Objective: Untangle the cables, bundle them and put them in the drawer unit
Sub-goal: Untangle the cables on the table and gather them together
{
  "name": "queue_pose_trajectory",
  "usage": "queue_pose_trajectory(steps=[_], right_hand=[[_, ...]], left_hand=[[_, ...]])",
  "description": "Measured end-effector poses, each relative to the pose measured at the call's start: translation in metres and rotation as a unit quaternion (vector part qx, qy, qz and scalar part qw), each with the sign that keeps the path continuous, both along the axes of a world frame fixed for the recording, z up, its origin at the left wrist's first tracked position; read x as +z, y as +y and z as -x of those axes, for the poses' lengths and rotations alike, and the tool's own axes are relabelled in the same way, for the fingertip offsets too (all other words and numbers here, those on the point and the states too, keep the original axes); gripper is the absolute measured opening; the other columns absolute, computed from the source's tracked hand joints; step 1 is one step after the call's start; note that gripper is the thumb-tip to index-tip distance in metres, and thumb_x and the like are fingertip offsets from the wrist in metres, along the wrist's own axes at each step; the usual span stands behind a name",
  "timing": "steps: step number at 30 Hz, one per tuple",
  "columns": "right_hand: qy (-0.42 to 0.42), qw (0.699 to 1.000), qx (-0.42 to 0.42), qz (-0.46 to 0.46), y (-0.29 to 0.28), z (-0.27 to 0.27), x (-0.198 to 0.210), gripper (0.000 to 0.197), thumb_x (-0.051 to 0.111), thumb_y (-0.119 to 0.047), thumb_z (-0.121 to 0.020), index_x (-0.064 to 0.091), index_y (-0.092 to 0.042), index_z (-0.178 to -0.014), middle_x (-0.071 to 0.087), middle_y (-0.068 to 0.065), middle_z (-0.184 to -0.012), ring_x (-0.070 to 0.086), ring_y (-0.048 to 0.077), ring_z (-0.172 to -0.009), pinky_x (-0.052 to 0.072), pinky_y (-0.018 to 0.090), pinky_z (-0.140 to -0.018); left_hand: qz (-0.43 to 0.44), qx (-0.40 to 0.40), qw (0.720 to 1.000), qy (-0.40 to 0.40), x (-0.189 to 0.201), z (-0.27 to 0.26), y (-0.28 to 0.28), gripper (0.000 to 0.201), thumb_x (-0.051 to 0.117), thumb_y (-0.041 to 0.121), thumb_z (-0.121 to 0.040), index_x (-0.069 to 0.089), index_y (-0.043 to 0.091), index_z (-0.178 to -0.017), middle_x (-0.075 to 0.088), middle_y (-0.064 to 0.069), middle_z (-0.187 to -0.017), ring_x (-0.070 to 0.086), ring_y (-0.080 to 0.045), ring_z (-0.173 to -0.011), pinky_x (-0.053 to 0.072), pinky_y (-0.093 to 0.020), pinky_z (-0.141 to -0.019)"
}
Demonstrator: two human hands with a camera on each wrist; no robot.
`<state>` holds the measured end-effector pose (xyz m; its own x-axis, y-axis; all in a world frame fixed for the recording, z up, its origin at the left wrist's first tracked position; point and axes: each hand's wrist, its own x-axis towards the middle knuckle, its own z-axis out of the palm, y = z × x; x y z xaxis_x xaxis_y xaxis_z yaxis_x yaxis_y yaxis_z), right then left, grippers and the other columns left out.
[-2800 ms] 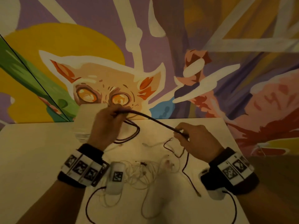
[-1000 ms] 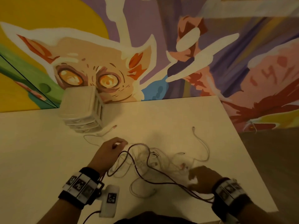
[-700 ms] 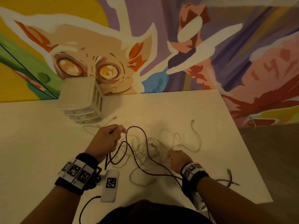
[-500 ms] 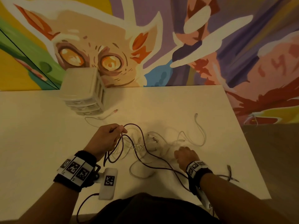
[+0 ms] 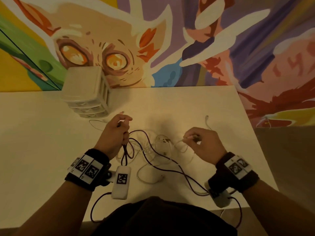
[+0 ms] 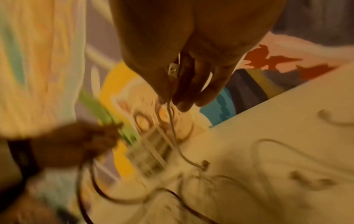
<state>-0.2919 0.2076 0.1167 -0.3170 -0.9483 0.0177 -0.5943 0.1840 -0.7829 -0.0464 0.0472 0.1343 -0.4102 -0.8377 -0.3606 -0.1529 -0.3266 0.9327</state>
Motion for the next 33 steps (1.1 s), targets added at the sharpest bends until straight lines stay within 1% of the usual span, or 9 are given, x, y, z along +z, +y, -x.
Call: queue_pose_trajectory(steps=[4,7,13,16,19,22,25,30,33], right_hand=[[-0.215,0.972,-0.011,0.096,-0.024,-0.035,0.042,0.019,0.071,-0.004,-0.079,0.063,-0.017,-0.091,0.063,0.008,-0.079,0.069,0.03,-0.082,0.058,0.039,-0.08],[-0.336,0.937,-0.031,0.087,-0.044,-0.062,0.053,0.043,0.069,0.008,-0.08,0.051,-0.009,-0.115,0.061,0.012,-0.073,0.071,0.032,-0.071,0.058,0.045,-0.079],[-0.143,0.987,-0.033,0.067,-0.059,-0.082,0.059,0.047,0.067,-0.002,-0.081,0.047,-0.025,-0.118,0.07,0.0,-0.087,0.07,0.013,-0.063,0.058,0.032,-0.061],[-0.102,0.993,-0.014,0.048,-0.062,-0.087,0.059,0.053,0.066,0.0,-0.078,0.043,-0.024,-0.12,0.067,0.003,-0.097,0.068,0.012,-0.061,0.053,0.023,-0.056],[-0.136,0.99,-0.017,0.043,-0.064,-0.086,0.054,0.058,0.069,0.0,-0.077,0.041,-0.024,-0.121,0.062,-0.001,-0.102,0.068,0.018,-0.059,0.047,0.017,-0.051],[-0.13,0.991,0.004,0.024,-0.061,-0.079,0.039,0.051,0.071,-0.008,-0.08,0.044,-0.025,-0.119,0.061,-0.003,-0.096,0.069,0.016,-0.064,0.051,0.018,-0.059],[-0.069,0.995,0.067,-0.018,-0.047,-0.072,0.007,0.022,0.06,-0.006,-0.087,0.054,-0.023,-0.101,0.065,-0.006,-0.083,0.068,0.012,-0.072,0.055,0.026,-0.071],[-0.052,0.988,0.059,-0.136,-0.029,-0.052,-0.024,0.017,0.047,-0.009,-0.093,0.06,-0.018,-0.089,0.07,0.001,-0.082,0.067,0.02,-0.071,0.055,0.034,-0.072],[-0.088,0.988,0.026,-0.127,-0.027,-0.04,-0.026,0.016,0.051,-0.007,-0.091,0.062,-0.017,-0.091,0.07,0.003,-0.085,0.067,0.017,-0.072,0.055,0.033,-0.07]], left_hand=[[0.02,-0.024,0.997,0.073,0.019,0.029,0.013,0.024,0.037,0.012,-0.103,0.056,0.008,-0.089,0.029,0.007,-0.053,0.023,-0.012,-0.05,0.023,-0.026,-0.046],[0.04,-0.06,0.993,0.097,0.032,0.046,0.024,0.018,0.045,0.016,-0.101,0.057,0.006,-0.091,0.038,0.008,-0.053,0.032,-0.012,-0.05,0.033,-0.024,-0.048],[0.085,-0.095,0.99,0.062,0.039,0.045,0.027,0.019,0.069,0.022,-0.087,0.06,0.008,-0.096,0.04,-0.01,-0.067,0.043,-0.013,-0.057,0.045,-0.017,-0.051],[0.085,-0.101,0.991,0.032,0.035,0.04,0.021,0.021,0.071,0.025,-0.084,0.059,0.009,-0.091,0.048,-0.014,-0.074,0.052,-0.026,-0.068,0.05,-0.038,-0.066],[0.099,-0.079,0.992,-0.003,0.035,0.043,0.021,0.02,0.064,0.025,-0.089,0.053,0.009,-0.087,0.052,-0.011,-0.075,0.052,-0.023,-0.067,0.047,-0.042,-0.066],[0.142,-0.015,0.989,-0.023,0.037,0.047,0.013,0.016,0.057,0.03,-0.09,0.048,0.018,-0.083,0.05,-0.002,-0.076,0.044,-0.016,-0.066,0.041,-0.038,-0.063],[0.072,0.097,0.989,0.09,0.057,0.043,-0.013,0.017,0.046,0.008,-0.096,0.047,0.018,-0.083,0.05,0.0,-0.075,0.044,-0.012,-0.064,0.037,-0.028,-0.059],[-0.102,0.226,0.885,0.393,0.114,0.004,-0.071,0.053,0.035,0.008,-0.101,0.058,0.01,-0.053,0.056,-0.004,-0.051,0.058,-0.016,-0.049,0.055,-0.033,-0.073],[-0.113,0.231,0.808,0.53,0.137,-0.018,-0.097,0.046,0.044,0.006,-0.099,0.062,-0.001,-0.058,0.058,-0.01,-0.06,0.057,-0.018,-0.047,0.051,-0.024,-0.05]])
